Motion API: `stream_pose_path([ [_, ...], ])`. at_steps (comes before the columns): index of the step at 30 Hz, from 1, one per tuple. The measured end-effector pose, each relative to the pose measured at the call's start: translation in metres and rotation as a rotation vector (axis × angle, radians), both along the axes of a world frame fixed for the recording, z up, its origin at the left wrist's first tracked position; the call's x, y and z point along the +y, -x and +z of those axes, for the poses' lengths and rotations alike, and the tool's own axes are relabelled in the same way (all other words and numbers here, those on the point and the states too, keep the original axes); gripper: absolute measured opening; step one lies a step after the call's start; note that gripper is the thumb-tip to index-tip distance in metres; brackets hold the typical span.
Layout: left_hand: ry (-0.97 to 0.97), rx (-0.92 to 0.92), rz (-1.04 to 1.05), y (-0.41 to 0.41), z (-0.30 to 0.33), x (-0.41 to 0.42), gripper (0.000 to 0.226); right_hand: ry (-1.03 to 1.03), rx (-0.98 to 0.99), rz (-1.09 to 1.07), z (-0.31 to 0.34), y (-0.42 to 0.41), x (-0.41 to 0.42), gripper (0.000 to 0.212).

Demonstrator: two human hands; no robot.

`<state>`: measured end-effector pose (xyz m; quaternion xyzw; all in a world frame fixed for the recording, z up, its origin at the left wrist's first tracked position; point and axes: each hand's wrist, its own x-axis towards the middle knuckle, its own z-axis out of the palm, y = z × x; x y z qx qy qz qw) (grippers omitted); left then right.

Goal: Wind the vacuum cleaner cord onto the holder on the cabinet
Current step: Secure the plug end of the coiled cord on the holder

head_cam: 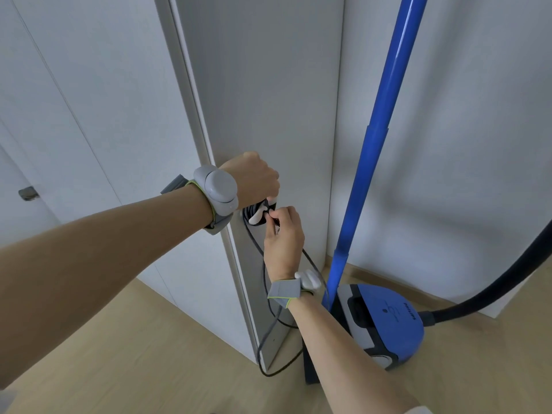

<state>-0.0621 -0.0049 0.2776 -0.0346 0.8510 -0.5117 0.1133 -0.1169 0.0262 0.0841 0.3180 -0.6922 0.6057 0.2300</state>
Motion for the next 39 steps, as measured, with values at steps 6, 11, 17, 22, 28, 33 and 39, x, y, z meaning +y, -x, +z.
stream_pose_path([
  [6, 0.178, -0.075, -0.146, -0.002, 0.001, -0.004, 0.028, -0.052, 0.054, -0.06, 0.002, 0.0, 0.0, 0.009],
  [11, 0.186, -0.092, -0.158, -0.004, 0.002, -0.014, 0.025, -0.071, 0.064, -0.062, 0.003, 0.0, 0.002, 0.008],
  [17, 0.149, -0.111, -0.168, -0.004, 0.008, -0.016, 0.029, -0.093, 0.1, -0.061, 0.002, 0.002, 0.003, 0.01],
  [22, 0.15, -0.124, -0.112, 0.002, 0.008, -0.008, 0.024, -0.083, 0.123, -0.065, 0.002, 0.002, 0.003, 0.008],
  [28, 0.18, -0.155, -0.081, 0.002, 0.012, -0.001, 0.027, -0.053, 0.085, -0.028, 0.002, 0.001, 0.001, 0.008],
  [33, 0.265, -0.193, -0.124, -0.003, 0.013, -0.003, 0.027, 0.008, 0.041, 0.005, 0.004, -0.002, 0.0, 0.008],
  [39, 0.329, -0.188, -0.142, 0.0, 0.008, -0.007, 0.026, -0.006, 0.001, 0.021, 0.002, 0.003, -0.001, 0.007],
])
